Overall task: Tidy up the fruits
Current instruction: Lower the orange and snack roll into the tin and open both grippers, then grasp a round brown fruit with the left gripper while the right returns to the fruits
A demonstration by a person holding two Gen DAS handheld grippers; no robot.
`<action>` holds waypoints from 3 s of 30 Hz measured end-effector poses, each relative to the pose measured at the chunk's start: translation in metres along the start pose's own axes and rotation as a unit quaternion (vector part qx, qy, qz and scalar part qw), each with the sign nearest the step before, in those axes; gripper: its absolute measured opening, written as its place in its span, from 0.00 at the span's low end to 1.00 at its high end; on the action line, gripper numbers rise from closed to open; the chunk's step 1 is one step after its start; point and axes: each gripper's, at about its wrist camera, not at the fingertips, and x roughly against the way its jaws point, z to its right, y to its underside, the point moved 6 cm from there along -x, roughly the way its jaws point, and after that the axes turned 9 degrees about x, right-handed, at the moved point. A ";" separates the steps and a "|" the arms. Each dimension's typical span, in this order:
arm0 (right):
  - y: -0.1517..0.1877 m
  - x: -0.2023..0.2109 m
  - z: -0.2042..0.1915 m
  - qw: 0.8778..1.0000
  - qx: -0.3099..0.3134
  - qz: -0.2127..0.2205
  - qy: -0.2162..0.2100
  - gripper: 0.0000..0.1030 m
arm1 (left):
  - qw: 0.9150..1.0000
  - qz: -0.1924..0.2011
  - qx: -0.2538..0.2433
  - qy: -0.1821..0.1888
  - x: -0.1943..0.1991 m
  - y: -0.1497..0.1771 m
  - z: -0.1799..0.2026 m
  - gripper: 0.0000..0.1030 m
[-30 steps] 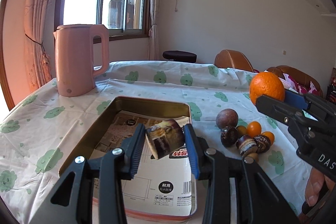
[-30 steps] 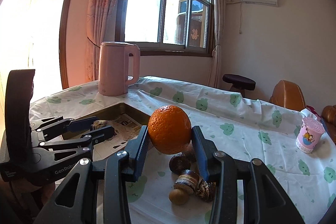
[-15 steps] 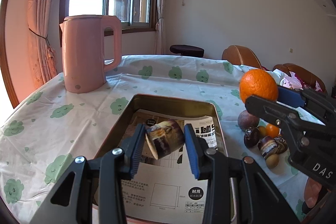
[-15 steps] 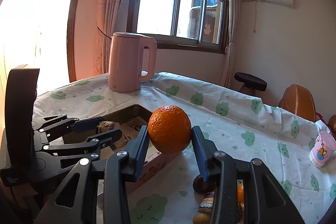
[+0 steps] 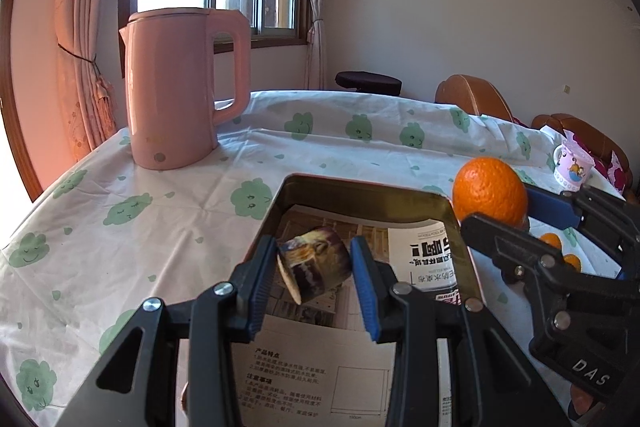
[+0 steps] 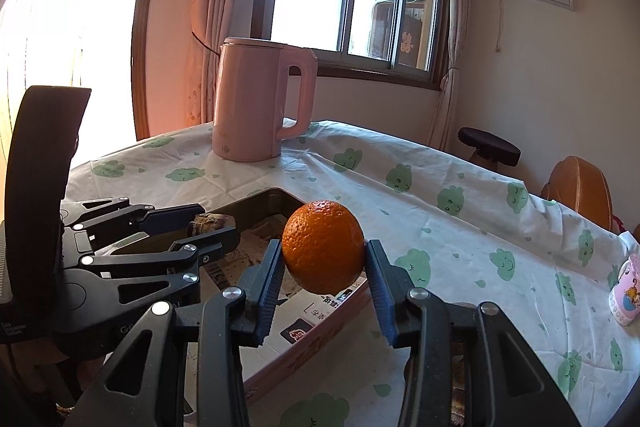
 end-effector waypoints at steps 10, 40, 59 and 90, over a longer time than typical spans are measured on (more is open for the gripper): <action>0.007 -0.018 -0.004 1.000 -0.005 -0.020 -0.007 0.42 | 1.000 -0.027 -0.001 -0.008 -0.012 0.000 -0.006 0.38; 0.021 -0.025 -0.002 0.999 -0.020 -0.048 -0.012 0.56 | 1.000 -0.020 0.002 0.001 -0.003 0.002 -0.003 0.70; 0.119 0.105 0.130 0.979 -0.147 -0.041 0.137 0.65 | 0.993 -0.026 -0.070 0.087 0.022 0.052 0.126 0.78; 0.144 0.101 0.135 0.976 -0.182 -0.057 0.104 0.65 | 0.979 -0.083 -0.114 0.147 0.019 0.082 0.179 0.29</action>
